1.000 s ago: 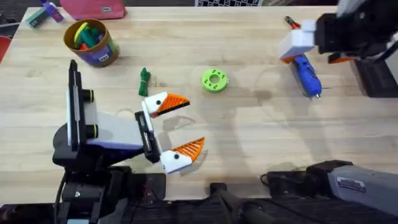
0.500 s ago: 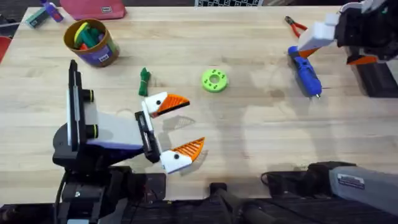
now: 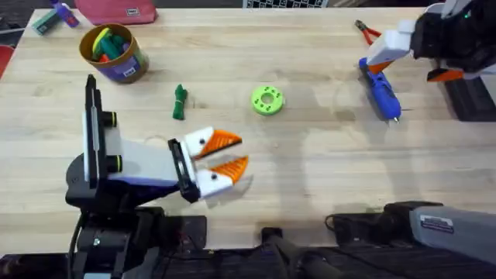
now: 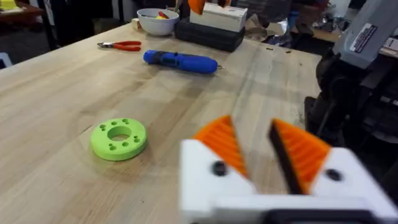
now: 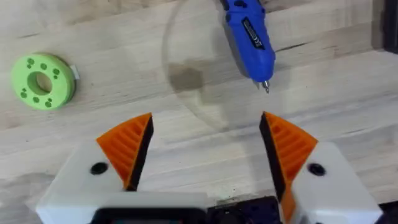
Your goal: Pick up the gripper from the table and insert it into the empty holder that is missing its gripper. Then pick up a screw, insert it into the mounting hole, and use the screwdriver to tighten it. Finally, clean up the table by picking up the vegetable and placing it into the bucket.
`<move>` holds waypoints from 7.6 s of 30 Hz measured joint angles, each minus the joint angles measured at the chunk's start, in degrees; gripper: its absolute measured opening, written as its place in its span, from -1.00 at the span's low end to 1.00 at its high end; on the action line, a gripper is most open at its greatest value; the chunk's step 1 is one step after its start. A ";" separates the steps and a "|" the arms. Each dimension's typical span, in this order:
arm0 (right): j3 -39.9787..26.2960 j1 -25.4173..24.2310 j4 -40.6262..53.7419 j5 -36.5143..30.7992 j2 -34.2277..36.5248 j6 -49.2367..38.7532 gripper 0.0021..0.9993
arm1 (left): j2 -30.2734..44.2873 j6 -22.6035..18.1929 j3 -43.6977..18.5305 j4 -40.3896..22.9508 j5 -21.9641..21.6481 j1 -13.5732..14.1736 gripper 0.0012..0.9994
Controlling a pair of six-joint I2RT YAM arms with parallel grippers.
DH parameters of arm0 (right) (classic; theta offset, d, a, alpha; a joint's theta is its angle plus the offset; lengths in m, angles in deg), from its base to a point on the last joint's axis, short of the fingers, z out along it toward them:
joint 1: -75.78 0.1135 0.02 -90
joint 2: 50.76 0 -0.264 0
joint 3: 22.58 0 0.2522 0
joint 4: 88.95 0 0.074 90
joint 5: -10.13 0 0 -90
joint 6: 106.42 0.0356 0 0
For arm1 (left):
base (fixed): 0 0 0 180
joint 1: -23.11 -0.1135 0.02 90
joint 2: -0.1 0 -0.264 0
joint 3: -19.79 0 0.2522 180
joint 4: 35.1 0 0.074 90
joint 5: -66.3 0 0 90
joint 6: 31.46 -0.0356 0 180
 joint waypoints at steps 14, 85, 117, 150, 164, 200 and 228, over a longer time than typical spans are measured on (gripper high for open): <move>0.00 -4.35 -14.44 -2.79 5.07 -7.86 0.99 | 0.01 -0.38 0.00 0.00 -0.14 0.00 -0.96; -10.24 -2.86 -18.27 7.80 14.96 -23.38 -0.95 | 0.00 -0.39 0.00 0.00 -0.12 0.00 -0.96; 17.65 23.87 -55.61 19.78 -30.75 -3.03 -0.95 | 0.00 -0.38 0.00 0.00 -0.12 0.00 -0.96; 25.65 41.92 -101.39 55.40 -9.11 -8.78 -0.95 | 0.00 -0.36 0.00 0.00 -0.12 0.00 -0.96; 27.21 44.02 -101.43 58.99 -6.56 -14.70 -0.95 | 0.01 -0.36 0.00 0.00 -0.12 0.00 -0.96; 34.10 46.03 -112.56 56.87 -5.07 -13.88 -0.95 | 0.00 -0.36 0.00 0.00 -0.12 0.00 -0.96; 34.10 45.40 -111.60 56.86 -5.07 -14.92 -0.95 | 0.02 -0.36 0.00 0.00 -0.12 0.00 -0.96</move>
